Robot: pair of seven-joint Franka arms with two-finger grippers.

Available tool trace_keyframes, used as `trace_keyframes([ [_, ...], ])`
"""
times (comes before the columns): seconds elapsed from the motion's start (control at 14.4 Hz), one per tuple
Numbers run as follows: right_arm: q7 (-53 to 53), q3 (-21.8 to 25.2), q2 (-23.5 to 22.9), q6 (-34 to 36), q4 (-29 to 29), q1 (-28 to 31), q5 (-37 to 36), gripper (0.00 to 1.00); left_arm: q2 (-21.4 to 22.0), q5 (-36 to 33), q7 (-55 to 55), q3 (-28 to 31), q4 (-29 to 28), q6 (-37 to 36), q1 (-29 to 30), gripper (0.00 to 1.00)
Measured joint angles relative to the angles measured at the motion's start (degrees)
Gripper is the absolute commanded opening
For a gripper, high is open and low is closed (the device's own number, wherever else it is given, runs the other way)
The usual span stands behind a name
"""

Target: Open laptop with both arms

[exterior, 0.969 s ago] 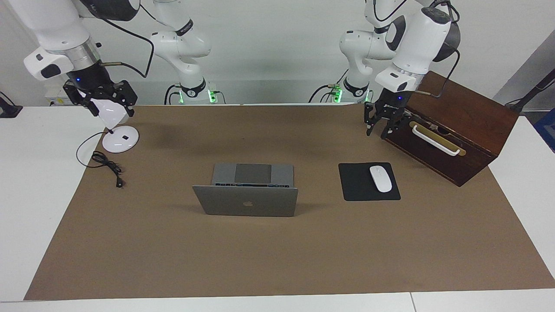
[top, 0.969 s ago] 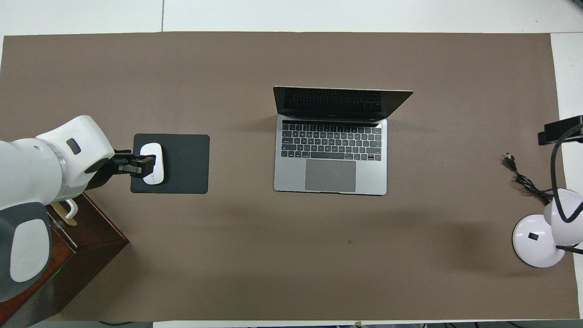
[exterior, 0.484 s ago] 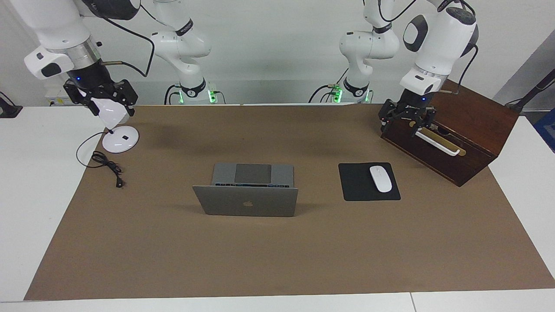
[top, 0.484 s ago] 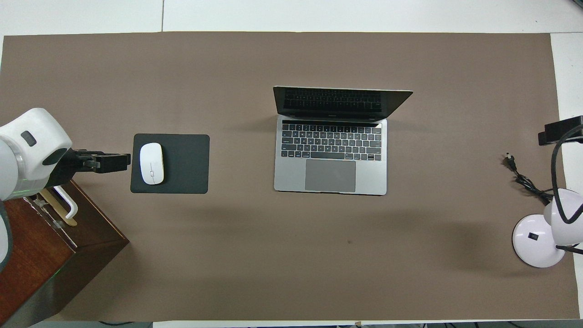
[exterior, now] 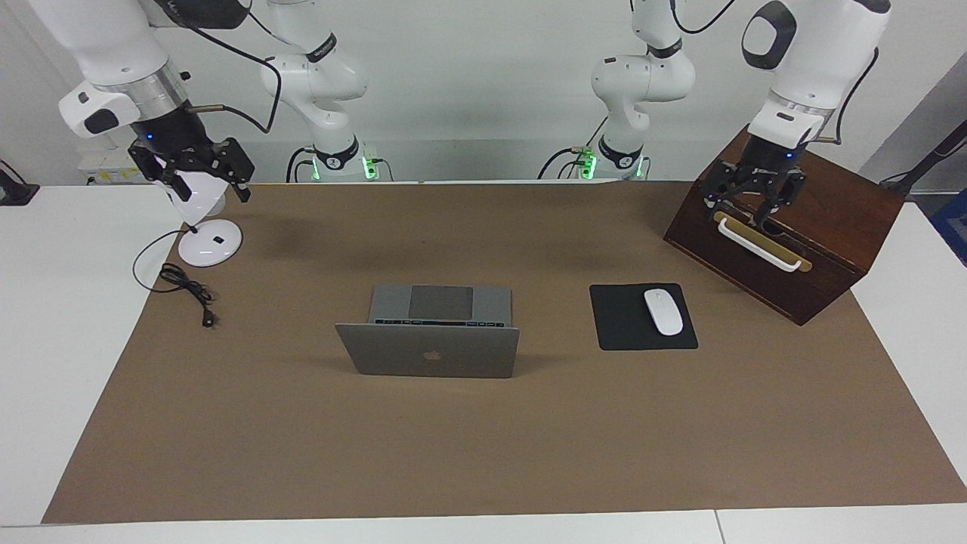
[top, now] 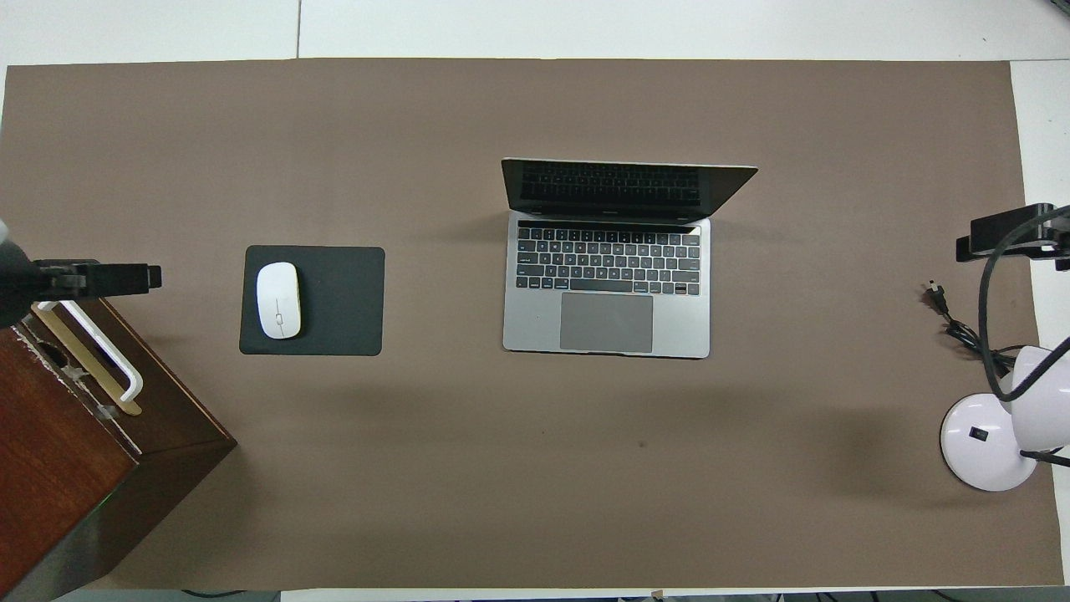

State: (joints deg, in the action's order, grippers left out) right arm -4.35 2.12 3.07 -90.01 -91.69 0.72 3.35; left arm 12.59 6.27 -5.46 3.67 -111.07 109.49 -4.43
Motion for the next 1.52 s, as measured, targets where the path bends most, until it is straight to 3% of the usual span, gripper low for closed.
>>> trace_keyframes([
  [0.28, -0.76, -0.25, 0.0, -0.01, 0.0, -0.48, 0.11, 1.0, -5.6, -2.48, 0.05, -0.12, 13.17, -10.73, 0.42, 1.0],
  [0.42, -0.51, -0.23, 0.0, -0.01, -0.03, -0.47, 0.09, 1.0, -7.49, -2.55, 0.07, -0.14, 15.98, -12.84, 0.42, 1.0],
  [0.97, -0.47, 0.19, 0.01, -0.53, -1.79, -0.25, -0.18, 1.0, -8.77, -2.72, 0.11, -0.1, 16.62, -19.32, 0.5, 1.0],
  [1.52, 0.39, 0.43, 0.21, -0.53, -2.49, -0.22, -1.53, 1.0, -8.77, -2.88, 0.14, -0.09, 16.57, -19.65, 0.56, 1.0],
])
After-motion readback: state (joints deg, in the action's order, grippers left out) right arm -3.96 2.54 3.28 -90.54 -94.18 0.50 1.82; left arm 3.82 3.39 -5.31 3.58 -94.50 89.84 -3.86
